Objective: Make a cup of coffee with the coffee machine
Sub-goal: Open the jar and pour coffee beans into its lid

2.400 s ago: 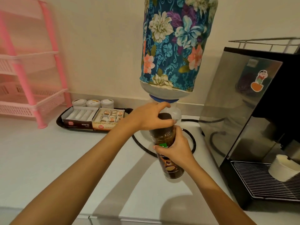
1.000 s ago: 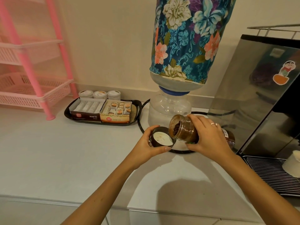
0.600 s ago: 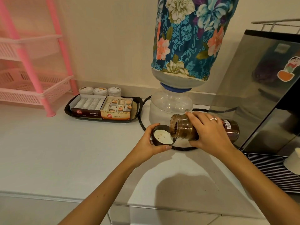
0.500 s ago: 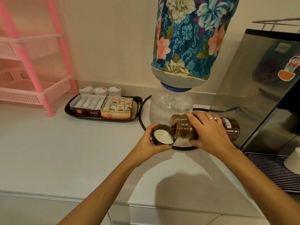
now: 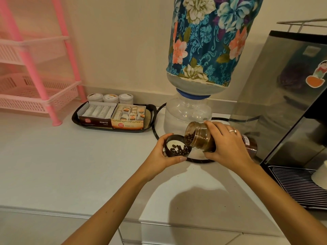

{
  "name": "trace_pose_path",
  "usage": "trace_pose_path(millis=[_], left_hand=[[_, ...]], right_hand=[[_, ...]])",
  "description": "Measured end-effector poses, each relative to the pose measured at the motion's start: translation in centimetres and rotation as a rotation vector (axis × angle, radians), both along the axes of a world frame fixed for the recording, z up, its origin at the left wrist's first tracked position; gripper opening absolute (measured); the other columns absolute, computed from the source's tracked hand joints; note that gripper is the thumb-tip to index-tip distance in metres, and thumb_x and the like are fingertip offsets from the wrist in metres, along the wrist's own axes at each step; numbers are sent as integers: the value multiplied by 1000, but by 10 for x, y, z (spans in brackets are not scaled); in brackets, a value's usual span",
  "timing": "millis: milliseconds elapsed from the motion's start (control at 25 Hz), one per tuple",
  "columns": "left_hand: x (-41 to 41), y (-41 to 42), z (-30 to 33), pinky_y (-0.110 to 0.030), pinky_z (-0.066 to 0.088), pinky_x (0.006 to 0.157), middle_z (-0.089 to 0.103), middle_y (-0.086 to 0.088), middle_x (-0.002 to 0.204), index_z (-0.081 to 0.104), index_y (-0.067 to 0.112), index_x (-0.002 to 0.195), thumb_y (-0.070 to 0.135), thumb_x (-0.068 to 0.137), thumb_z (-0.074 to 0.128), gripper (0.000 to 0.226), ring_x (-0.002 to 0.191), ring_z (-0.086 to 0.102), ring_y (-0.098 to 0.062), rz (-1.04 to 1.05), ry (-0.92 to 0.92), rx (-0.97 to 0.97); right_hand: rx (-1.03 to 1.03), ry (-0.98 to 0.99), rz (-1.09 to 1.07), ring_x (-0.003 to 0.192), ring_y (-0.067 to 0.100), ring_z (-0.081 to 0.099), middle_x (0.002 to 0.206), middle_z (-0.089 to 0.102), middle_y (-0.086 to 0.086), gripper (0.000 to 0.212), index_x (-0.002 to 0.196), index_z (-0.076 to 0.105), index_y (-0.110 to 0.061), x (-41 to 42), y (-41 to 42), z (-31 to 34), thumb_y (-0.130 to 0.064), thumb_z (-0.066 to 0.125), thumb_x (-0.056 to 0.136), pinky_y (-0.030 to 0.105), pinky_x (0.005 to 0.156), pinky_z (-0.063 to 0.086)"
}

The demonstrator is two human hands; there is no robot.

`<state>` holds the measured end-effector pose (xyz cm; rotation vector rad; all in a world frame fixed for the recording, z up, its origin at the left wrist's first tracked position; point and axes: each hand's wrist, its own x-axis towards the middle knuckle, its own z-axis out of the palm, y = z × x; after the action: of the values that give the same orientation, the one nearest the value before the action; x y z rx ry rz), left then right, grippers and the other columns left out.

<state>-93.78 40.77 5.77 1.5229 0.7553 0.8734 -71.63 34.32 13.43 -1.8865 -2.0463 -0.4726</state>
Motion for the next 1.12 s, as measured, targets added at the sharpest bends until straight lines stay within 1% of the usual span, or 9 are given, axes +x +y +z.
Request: trace_pose_path(millis=[120,200,320,400,480,640,840,960,1120], left_hand=[[-4,0,0,-12,49,78,52,16,123,42,43,126,28,64,87,79,106,55,9,21,-27,-12],[-9,1,-1,-16,51,80,53,15,123,42,43,126,31,61,88,80,106,56,6,44,-39,-26],[-19,1,-5,-18,52,79,53,15,122,43,43,124,34,57,89,81,105,58,5,76,-52,-41],[-26,1,-12,-19,52,79,53,14,122,43,44,122,33,57,89,81,104,59,4,102,-46,-47],[-34,1,-21,-18,52,79,52,13,121,41,45,119,32,57,89,80,104,59,4,126,-19,-56],[-47,-2,-44,-18,52,81,53,10,120,37,45,117,33,56,88,80,102,60,1,167,38,-93],[-52,-7,-67,-21,51,87,52,7,122,34,38,120,31,61,86,79,109,57,-5,194,93,-86],[-51,-13,-76,-12,50,76,55,16,114,35,44,117,39,60,87,77,101,57,5,202,131,-75],[-45,-22,-85,-21,56,78,58,20,111,33,45,119,52,60,85,79,100,61,-2,199,208,-54]], right_hand=[[-19,242,-31,119,24,48,131,51,3,97,139,30,-24,-7,2,-10,-45,81,58,48,98,45],[-11,419,-5,115,18,50,126,53,-1,94,136,33,-25,-14,3,-18,-46,81,58,41,94,48],[23,676,56,103,-1,53,110,53,-19,82,122,38,-36,-28,3,-32,-45,83,54,12,79,46],[61,835,58,99,-17,49,102,49,-29,82,116,34,-45,-36,4,-43,-43,86,52,0,68,42],[87,961,13,96,-18,50,102,50,-27,86,117,34,-42,-41,7,-56,-42,88,50,1,66,41],[131,1137,-75,96,-1,54,112,53,-13,88,120,36,-33,-52,15,-81,-40,89,50,4,71,38],[161,1194,-100,101,5,53,111,52,-14,85,115,32,-42,-59,27,-96,-40,89,52,6,72,38],[167,1197,-103,103,5,51,113,50,-14,87,118,32,-43,-61,31,-101,-40,88,52,6,74,38],[176,1201,-117,105,5,51,115,50,-13,89,123,34,-34,-62,32,-107,-39,89,52,2,74,37]])
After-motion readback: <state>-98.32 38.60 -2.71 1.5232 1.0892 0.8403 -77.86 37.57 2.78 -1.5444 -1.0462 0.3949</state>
